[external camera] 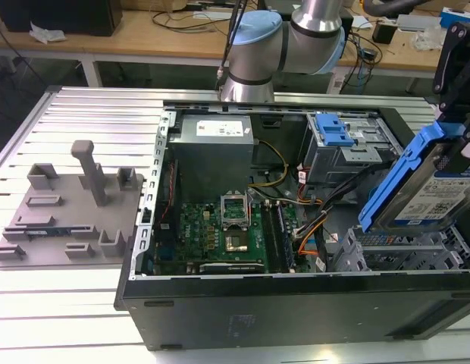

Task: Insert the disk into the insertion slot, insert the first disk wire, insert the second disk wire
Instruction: 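Insert the disk into the insertion slot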

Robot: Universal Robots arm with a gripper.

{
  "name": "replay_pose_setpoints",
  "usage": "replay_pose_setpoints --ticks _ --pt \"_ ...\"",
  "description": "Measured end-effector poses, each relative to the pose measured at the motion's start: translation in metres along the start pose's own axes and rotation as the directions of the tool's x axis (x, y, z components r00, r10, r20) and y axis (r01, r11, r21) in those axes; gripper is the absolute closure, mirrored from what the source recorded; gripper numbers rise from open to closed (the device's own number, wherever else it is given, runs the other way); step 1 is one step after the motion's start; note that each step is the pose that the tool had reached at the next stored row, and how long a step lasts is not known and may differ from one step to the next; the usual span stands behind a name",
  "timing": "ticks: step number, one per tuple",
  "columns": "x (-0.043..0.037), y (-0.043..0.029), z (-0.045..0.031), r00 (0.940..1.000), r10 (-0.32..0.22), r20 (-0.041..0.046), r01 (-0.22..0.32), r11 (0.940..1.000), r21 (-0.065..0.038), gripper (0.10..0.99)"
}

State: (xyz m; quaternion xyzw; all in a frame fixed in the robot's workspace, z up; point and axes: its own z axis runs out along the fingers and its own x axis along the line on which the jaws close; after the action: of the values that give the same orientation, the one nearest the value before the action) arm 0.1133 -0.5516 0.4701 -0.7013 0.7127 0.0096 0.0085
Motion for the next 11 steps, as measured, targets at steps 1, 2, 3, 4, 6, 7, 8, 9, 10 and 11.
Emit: replay_pose_setpoints --ticks 1,2,3,4,6,7,8,9,10,11 --pt "0.0000 -0.0003 0.0007 1.0000 0.000 0.0000 0.000 1.0000 0.000 0.722" --pt "0.0000 -0.0004 0.0012 1.0000 0.000 0.0000 0.000 1.0000 0.000 0.722" --pt "0.0000 -0.0007 0.0023 1.0000 0.000 0.0000 0.000 1.0000 0.000 0.722" --pt "0.0001 -0.0009 0.0032 1.0000 0.000 0.0000 0.000 1.0000 0.000 0.722" --pt "0.0005 -0.0009 0.0051 1.0000 0.000 0.0000 0.000 1.0000 0.000 0.722" --pt "0.0006 -0.0009 0.0060 1.0000 0.000 -0.0001 0.000 1.0000 0.000 0.722" --pt "0.0006 -0.0009 0.0070 1.0000 0.000 0.0000 0.000 1.0000 0.000 0.722" --pt "0.0006 -0.0009 0.0075 1.0000 0.000 0.0000 0.000 1.0000 0.000 0.722" --pt "0.0006 -0.0009 0.0083 1.0000 0.001 0.0000 -0.001 1.0000 0.000 0.722" --pt "0.0007 -0.0009 0.0093 1.0000 0.001 0.0000 -0.001 1.0000 0.000 0.722"
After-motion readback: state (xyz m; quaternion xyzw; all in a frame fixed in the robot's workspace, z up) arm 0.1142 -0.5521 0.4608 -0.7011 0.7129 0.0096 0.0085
